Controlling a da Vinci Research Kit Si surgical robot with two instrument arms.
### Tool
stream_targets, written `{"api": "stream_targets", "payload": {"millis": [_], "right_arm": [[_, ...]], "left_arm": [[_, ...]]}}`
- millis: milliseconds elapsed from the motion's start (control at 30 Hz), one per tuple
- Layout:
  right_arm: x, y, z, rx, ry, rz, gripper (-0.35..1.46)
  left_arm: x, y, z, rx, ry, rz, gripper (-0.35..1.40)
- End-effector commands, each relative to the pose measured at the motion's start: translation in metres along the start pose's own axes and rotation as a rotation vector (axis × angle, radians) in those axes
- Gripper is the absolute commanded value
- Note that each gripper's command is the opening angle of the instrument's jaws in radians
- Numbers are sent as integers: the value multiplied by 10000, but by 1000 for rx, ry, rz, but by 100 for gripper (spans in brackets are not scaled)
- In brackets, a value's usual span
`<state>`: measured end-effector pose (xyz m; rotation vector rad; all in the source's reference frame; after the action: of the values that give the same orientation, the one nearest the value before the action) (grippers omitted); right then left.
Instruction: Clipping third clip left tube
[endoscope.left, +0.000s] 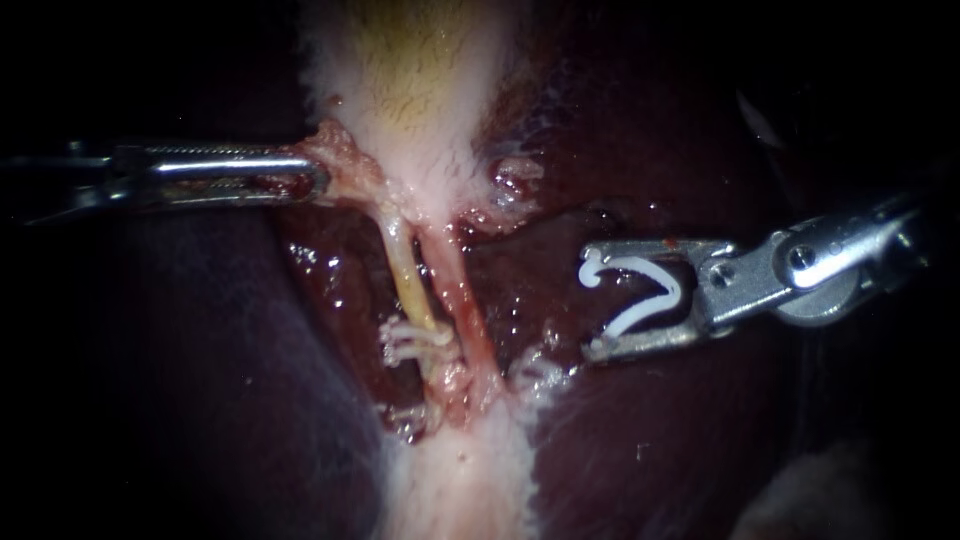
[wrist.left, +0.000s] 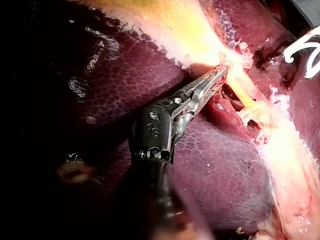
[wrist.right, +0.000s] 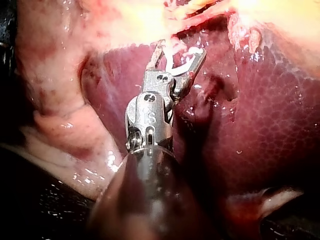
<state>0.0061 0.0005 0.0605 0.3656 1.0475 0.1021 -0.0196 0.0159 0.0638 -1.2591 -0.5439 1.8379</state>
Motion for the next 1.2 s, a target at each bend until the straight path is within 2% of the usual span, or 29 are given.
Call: {"api": "stream_targets", "payload": {"millis": [33,267,700,933,1200], "right_arm": [[1,0,1,-1,-1,0,50],[11,-5,17,9,2,6,50],[21,-8,62,31,9,159,50],[26,-3,86,44,13,217,50],[26,5,99,36,16,225,50]], "left_arm": [[0,0,0,3,1,0,-35],[-1,0,0,4,1,1,-35],[-2,0,1,5,1,1,-35],[-2,0,1,5,1,1,-35],[-2,-1,1,10,3,1,-35]]}}
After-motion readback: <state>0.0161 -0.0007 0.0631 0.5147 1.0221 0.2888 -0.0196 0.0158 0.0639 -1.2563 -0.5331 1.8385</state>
